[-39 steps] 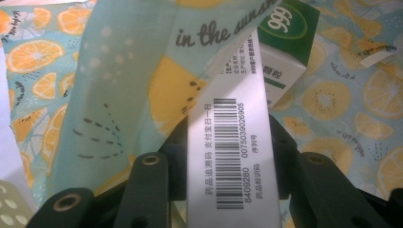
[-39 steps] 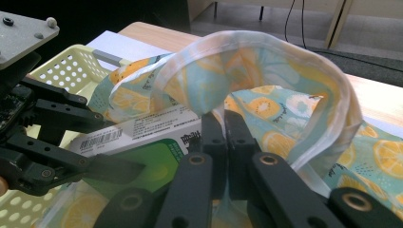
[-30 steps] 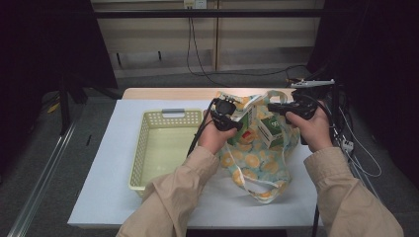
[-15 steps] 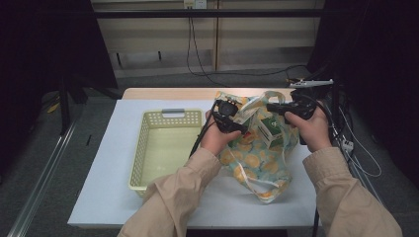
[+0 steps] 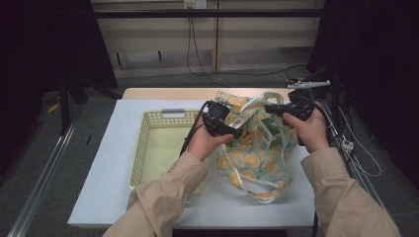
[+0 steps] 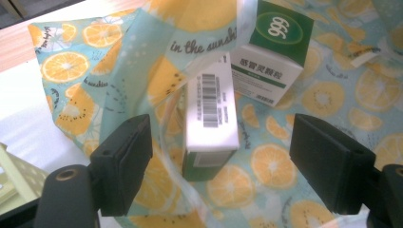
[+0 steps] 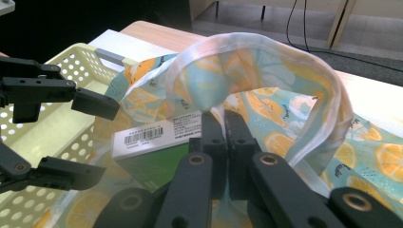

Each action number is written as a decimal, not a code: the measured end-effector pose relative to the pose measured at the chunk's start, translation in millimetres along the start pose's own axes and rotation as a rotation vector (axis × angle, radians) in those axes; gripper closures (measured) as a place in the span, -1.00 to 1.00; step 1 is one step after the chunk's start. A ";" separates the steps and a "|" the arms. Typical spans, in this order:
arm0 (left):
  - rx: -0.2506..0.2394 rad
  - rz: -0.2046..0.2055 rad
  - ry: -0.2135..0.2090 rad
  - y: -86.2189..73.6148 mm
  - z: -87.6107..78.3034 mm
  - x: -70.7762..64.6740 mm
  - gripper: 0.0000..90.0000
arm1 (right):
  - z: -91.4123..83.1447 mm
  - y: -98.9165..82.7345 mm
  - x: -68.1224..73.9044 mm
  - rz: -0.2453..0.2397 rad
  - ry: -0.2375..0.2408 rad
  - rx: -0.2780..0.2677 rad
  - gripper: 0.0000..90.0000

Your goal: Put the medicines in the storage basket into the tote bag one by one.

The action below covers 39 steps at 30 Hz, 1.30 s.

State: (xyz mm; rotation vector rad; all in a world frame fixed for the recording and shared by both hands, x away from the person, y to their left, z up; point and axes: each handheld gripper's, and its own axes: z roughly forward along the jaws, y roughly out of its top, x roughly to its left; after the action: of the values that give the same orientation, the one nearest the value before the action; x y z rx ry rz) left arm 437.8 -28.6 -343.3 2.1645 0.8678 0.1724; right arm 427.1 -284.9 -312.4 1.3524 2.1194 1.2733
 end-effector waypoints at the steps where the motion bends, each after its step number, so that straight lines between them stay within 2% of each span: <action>1: -0.003 0.008 -0.001 -1.1 -1.2 -1.0 -0.52 | 0.3 0.2 0.2 -0.001 0.000 0.000 1.00; 3: 0.010 0.022 -0.008 -2.6 -3.4 -3.2 -0.54 | 1.7 0.4 0.7 -0.001 0.002 0.002 1.00; 7: 0.005 0.039 -0.024 -4.5 -8.2 -6.4 -0.58 | 1.8 0.2 0.6 0.001 0.003 -0.002 1.00; 12: -0.014 0.087 -0.065 -8.2 -17.2 -19.7 -0.60 | -1.7 -0.1 -2.9 0.007 -0.005 -0.009 1.00; 16: -0.030 0.104 -0.109 -11.0 -25.0 -28.7 -0.60 | -1.1 -0.8 -2.7 0.006 -0.005 -0.001 1.00; 18: -0.041 0.110 -0.146 -12.8 -27.5 -32.8 -0.61 | -0.4 -0.8 -1.8 0.006 -0.003 0.002 1.00; 20: -0.040 0.130 -0.171 -15.1 -28.4 -38.6 -0.61 | 0.2 -0.5 -1.6 0.005 -0.001 0.000 1.00; 25: -0.050 0.162 -0.212 -21.9 -26.9 -49.1 -0.62 | 0.8 -1.0 -2.7 0.007 0.000 0.003 1.00; 32: -0.047 0.183 -0.278 -32.8 -19.2 -57.1 -0.67 | -0.3 -0.9 -3.2 0.007 0.001 0.005 1.00; 39: -0.028 0.208 -0.304 -41.9 -10.9 -63.2 -0.75 | 0.2 -1.1 -3.6 0.007 0.005 0.008 1.00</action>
State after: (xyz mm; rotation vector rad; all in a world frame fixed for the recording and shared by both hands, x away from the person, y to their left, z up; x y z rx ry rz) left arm 363.6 -42.6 -356.1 2.1791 0.4662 -0.0426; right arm 428.4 -288.0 -314.0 1.3627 2.1268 1.2736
